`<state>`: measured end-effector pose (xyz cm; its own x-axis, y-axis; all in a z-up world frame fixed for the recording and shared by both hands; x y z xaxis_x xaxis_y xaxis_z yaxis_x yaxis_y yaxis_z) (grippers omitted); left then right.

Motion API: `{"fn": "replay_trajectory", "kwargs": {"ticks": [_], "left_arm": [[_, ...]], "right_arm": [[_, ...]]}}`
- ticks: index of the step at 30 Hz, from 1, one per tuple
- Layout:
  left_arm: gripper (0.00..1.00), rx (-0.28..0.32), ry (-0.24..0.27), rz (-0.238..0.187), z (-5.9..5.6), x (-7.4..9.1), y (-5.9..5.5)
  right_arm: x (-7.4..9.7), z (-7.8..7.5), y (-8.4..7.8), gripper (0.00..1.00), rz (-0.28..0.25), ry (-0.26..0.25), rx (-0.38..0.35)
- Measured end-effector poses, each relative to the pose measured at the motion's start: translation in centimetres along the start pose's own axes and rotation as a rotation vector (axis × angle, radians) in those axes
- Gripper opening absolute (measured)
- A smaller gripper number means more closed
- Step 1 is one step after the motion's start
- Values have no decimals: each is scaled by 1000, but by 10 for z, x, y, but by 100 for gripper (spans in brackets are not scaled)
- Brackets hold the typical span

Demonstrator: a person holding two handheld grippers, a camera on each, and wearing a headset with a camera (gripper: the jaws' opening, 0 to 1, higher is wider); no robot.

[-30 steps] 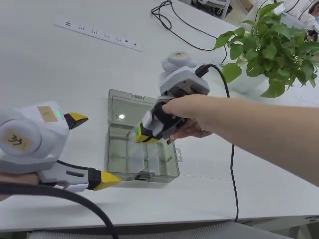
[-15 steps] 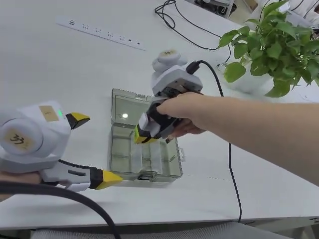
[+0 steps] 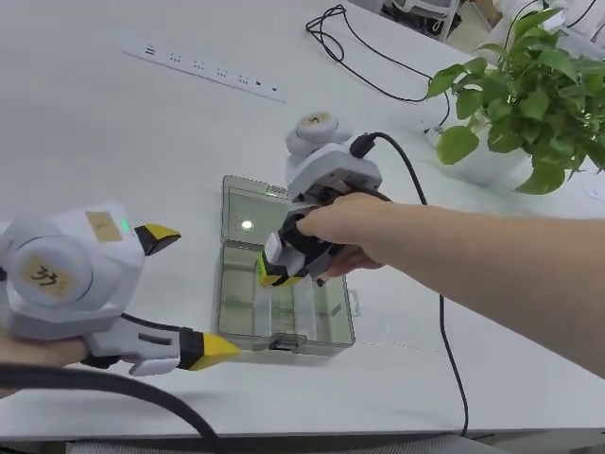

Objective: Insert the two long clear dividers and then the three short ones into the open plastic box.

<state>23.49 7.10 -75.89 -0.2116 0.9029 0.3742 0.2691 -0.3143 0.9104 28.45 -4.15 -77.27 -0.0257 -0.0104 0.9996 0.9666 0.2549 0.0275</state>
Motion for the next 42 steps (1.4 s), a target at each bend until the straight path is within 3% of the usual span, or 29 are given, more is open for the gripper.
{"fn": "replay_trajectory", "kwargs": {"ticks": [11, 19, 21, 30, 35, 42], "left_arm": [[89, -6, 1, 9, -3, 2, 3], [88, -9, 4, 27, -5, 4, 2], [88, -9, 5, 33, -6, 5, 1], [88, -10, 3, 48, -8, 3, 2], [88, -11, 2, 51, -8, 2, 4], [88, -11, 7, 60, -8, 3, 5]], "right_arm": [[1, 2, -3, 7, -35, 46, -2], [-6, 3, -11, 32, -72, 72, 27], [-6, 3, -12, 33, -74, 91, 10], [2, 2, -1, 50, -172, 186, -105], [9, 6, 0, 55, -184, 257, -175], [21, 16, 1, 64, -235, 345, -206]]}}
Point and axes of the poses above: the centre of the closed fingertips' face, and the gripper's own axes: x roughly backward along the fingers, z roughly to its left, y roughly out of its top, the point moved 5 cm from there along x, roughly backward along the fingers, and after that the axes turned 12 degrees about -y, right-handed, at the moved point
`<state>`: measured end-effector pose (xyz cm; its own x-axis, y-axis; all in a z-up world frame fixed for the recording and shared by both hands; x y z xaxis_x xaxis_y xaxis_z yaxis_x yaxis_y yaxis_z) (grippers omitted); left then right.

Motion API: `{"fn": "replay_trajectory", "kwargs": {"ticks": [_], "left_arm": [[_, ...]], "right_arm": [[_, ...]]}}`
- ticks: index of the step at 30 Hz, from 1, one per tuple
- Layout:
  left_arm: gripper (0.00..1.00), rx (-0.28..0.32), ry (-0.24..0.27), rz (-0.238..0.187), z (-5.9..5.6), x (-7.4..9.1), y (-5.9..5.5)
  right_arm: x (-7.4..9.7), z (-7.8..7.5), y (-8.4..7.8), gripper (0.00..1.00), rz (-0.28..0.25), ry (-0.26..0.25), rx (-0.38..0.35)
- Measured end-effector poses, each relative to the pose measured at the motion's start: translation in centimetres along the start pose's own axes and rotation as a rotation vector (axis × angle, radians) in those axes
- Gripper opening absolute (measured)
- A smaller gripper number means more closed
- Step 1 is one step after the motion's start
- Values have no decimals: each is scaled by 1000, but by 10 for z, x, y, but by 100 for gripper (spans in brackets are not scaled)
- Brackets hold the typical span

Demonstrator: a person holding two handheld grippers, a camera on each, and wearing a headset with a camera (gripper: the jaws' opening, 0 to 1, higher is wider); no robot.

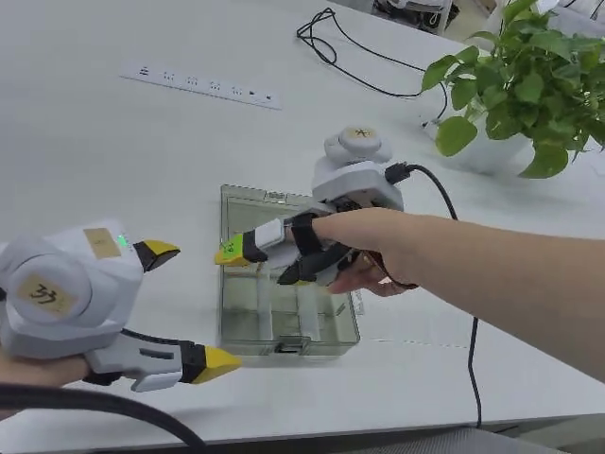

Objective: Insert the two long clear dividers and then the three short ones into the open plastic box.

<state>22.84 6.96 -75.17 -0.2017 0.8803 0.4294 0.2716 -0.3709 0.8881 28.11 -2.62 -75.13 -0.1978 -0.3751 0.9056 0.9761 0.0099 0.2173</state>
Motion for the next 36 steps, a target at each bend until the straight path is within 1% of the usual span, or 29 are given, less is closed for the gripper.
{"fn": "replay_trajectory", "kwargs": {"ticks": [1, 2, 4, 5, 7, 10, 14, 16, 17, 18, 19, 20, 22, 24, 26, 27, 28, 30, 31, 32, 33, 34, 36], "left_arm": [[88, 0, 1, 1, 0, 0, 0], [88, 0, 2, 3, 0, 0, 0], [88, -1, 3, 5, -1, 0, 1], [88, -1, 3, 7, -2, 0, 2], [88, -2, 3, 8, -3, 0, 3], [88, 1, 5, 7, -4, -1, 4], [88, -1, 9, 8, -5, -1, 7], [88, -2, 14, 9, -5, 0, 8], [88, -3, 17, 9, -6, 1, 9], [88, -3, 20, 10, -6, 1, 10], [88, -5, 25, 10, -7, 2, 10], [88, -4, 29, 11, -7, 3, 11], [88, -5, 38, 15, -9, 4, 12], [88, -4, 47, 18, -11, 4, 13], [88, -3, 60, 18, -14, 5, 15], [88, -2, 64, 16, -15, 6, 16], [88, 0, 68, 16, -16, 6, 17], [88, 0, 82, 17, -19, 8, 18], [88, 2, 87, 19, -19, 8, 18], [88, 2, 92, 20, -20, 9, 18], [88, 3, 100, 20, -22, 9, 18], [88, 7, 107, 21, -23, 9, 19], [88, 10, 118, 19, -26, 9, 19]], "right_arm": [[1, 3, 0, 67, -11, 12, -3], [3, 5, -1, 69, -10, 21, -7], [7, 12, -3, 73, -18, 63, -10], [7, 11, -4, 75, -16, 68, -17], [8, 11, -2, 81, -41, 91, -22], [9, 14, -2, 90, -56, 105, -27], [12, 19, -4, 95, -77, 121, -26], [15, 22, -4, 98, -85, 140, -30], [17, 25, -3, 99, -99, 155, -32], [19, 26, -3, 100, -98, 157, -33], [21, 28, 1, 100, -118, 180, -24], [22, 28, 3, 100, -121, 189, -18], [25, 30, 2, 100, -130, 197, -8], [30, 35, 0, 100, -132, 218, 7], [32, 35, 4, 100, -143, 241, 16], [33, 36, 2, 100, -144, 243, 23], [34, 37, 2, 100, -150, 250, 36], [33, 33, 2, 100, -158, 257, 71], [35, 34, 1, 100, -164, 266, 81], [37, 34, -1, 100, -160, 262, 83], [39, 34, -3, 100, -166, 270, 113], [42, 33, -3, 100, -185, 267, 138], [47, 31, -6, 100, -195, 269, 173]]}}
Point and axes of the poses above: the centre of the closed fingertips' face, and the gripper's own axes: x roughly backward along the fingers, z roughly to its left, y roughly out of its top, the point moved 5 cm from there along x, roughly backward along the fingers, and after that the axes turned 12 degrees about -y, right-handed, at the moved point
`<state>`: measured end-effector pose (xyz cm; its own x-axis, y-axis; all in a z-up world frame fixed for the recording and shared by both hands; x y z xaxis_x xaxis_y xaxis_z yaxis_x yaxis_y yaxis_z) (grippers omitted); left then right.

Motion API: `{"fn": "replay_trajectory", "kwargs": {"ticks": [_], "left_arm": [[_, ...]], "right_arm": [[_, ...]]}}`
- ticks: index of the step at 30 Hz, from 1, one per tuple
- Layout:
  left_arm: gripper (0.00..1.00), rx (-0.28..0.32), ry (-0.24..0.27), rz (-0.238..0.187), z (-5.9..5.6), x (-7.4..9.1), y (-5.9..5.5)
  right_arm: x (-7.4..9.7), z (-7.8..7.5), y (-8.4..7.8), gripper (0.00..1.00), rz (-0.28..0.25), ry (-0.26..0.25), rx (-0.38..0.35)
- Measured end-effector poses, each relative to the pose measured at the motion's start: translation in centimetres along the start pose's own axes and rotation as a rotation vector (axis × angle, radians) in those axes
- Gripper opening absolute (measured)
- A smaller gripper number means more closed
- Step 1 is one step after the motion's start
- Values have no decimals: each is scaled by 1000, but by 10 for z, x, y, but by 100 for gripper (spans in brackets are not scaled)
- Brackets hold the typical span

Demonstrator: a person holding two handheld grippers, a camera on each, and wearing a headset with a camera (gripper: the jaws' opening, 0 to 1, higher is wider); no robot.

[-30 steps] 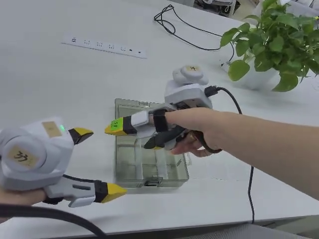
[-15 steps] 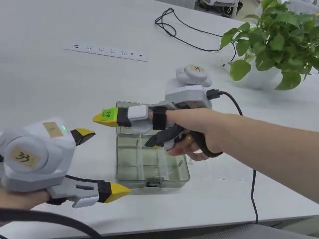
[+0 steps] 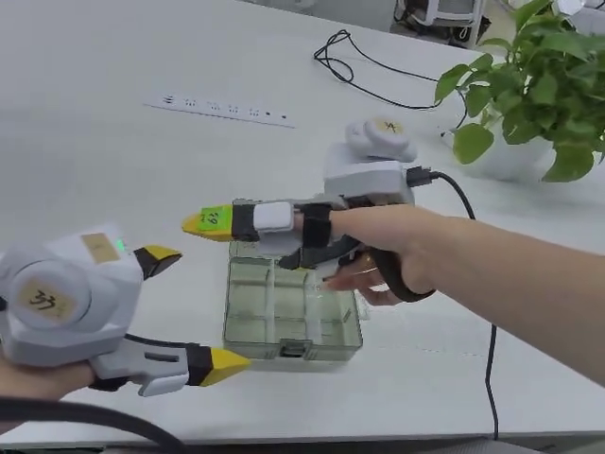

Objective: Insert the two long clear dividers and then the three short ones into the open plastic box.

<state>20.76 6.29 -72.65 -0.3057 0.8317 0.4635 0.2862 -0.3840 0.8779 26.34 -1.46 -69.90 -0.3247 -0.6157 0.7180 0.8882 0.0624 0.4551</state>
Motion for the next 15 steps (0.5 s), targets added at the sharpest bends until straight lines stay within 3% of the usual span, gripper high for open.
{"fn": "replay_trajectory", "kwargs": {"ticks": [5, 7, 8, 9, 11, 15], "left_arm": [[88, 23, 27, -9, -8, -2, 1], [88, 27, 33, -6, -10, -4, 1], [88, 28, 36, -6, -11, -5, 2], [88, 29, 37, -6, -12, -6, 2], [87, 29, 41, -5, -14, -8, 4], [87, 33, 46, -5, -14, -13, 6]], "right_arm": [[12, -12, -4, 100, -10, 12, 147], [16, -19, -6, 100, -6, -2, 161], [18, -21, -6, 100, -33, 13, 181], [20, -24, -8, 100, -28, 8, 178], [23, -28, -8, 100, -61, 24, 243], [28, -44, -13, 100, -67, 4, 352]]}}
Point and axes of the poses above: the centre of the closed fingertips' face, and the gripper's own axes: x roughly backward along the fingers, z roughly to its left, y roughly out of its top, the point moved 5 cm from there along x, roughly backward along the fingers, and after that the axes turned 12 degrees about -y, right-handed, at the moved point
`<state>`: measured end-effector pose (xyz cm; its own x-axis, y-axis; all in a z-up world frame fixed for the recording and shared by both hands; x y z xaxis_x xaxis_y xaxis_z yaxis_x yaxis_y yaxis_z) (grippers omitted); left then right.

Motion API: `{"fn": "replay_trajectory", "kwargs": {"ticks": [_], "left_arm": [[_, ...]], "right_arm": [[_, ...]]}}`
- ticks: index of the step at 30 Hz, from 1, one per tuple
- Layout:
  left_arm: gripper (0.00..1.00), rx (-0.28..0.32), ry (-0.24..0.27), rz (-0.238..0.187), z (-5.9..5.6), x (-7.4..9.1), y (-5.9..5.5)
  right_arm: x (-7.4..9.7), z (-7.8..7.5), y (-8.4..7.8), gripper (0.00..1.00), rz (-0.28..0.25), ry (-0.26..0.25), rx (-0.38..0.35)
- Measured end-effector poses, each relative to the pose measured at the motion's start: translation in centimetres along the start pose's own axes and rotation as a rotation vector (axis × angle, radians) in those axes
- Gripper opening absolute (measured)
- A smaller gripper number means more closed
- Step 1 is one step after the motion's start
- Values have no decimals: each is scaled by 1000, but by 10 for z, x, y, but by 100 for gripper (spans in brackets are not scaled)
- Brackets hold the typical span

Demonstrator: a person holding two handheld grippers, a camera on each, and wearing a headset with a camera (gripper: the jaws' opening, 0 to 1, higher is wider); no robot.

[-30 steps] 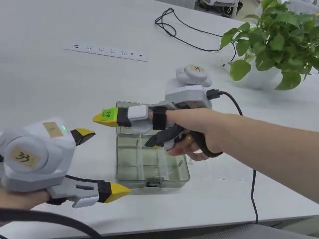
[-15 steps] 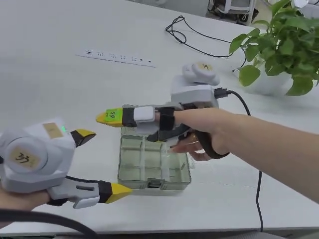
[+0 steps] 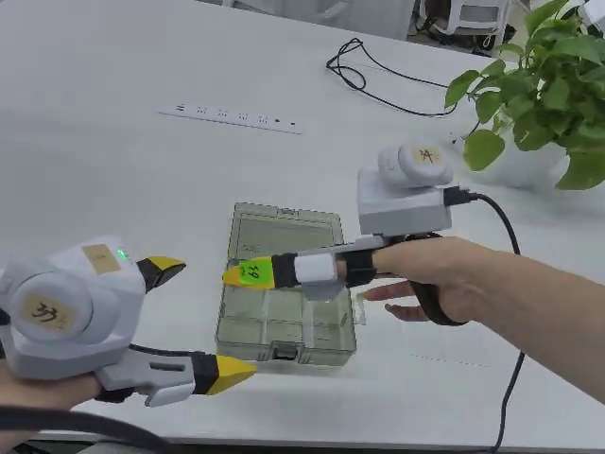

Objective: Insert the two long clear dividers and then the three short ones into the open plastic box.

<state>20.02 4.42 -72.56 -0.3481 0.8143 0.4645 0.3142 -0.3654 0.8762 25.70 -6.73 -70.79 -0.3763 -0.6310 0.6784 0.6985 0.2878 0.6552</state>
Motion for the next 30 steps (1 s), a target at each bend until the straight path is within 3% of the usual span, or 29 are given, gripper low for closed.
{"fn": "replay_trajectory", "kwargs": {"ticks": [1, 6, 8, 11, 12, 18, 25, 30], "left_arm": [[87, 0, 2, 2, 0, -1, 0], [87, 3, 13, 0, -2, -7, 4], [87, 7, 19, -1, -2, -9, 4], [87, 14, 26, -6, -2, -11, 5], [87, 18, 29, -8, -2, -11, 6], [87, 39, 49, -11, 0, -10, 6], [87, 43, 66, -3, -1, -8, 6], [88, 42, 73, 2, -4, -9, 6]], "right_arm": [[1, -2, 2, 100, -39, 8, 28], [12, -18, -6, 100, -60, 3, 68], [16, -23, -7, 100, -102, 8, 100], [20, -30, -11, 100, -125, 16, 146], [22, -32, -10, 100, -159, 27, 189], [32, -46, -20, 100, -223, 15, 222], [41, -61, -33, 100, -229, 6, 345], [45, -72, -46, 100, -178, 3, 429]]}}
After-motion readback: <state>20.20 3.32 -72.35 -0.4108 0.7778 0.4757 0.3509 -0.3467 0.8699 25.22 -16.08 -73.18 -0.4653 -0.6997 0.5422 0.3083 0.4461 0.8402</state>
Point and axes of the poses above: the centre of the closed fingertips' face, and the gripper's own axes: x roughly backward along the fingers, z roughly to its left, y roughly out of its top, the point moved 5 cm from there along x, roughly backward along the fingers, and after that the axes turned 12 degrees about -y, right-handed, at the moved point
